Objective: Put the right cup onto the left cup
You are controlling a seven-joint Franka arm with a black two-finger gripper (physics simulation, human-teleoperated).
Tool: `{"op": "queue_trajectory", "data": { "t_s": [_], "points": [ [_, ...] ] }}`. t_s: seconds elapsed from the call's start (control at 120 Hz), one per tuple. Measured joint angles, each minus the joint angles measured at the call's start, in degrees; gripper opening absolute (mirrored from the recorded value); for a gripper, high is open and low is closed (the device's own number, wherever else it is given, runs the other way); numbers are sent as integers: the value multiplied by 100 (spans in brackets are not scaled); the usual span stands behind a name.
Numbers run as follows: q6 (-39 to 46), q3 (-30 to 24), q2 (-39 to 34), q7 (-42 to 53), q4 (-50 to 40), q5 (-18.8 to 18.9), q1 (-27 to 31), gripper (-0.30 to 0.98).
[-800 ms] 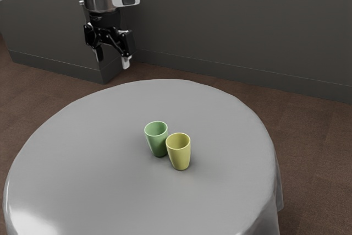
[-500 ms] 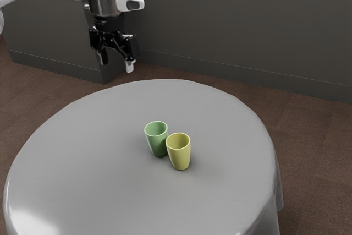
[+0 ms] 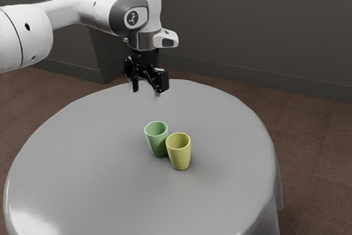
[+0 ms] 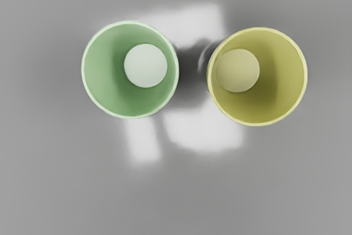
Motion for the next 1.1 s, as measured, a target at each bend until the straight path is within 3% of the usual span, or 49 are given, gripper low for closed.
{"op": "queue_trajectory", "data": {
  "t_s": [0.617,1.1],
  "points": [
    [907,8,556,60,-249,-255,-525,69],
    [1090,8,977,-249,-215,-465,-663,69]
  ]
}}
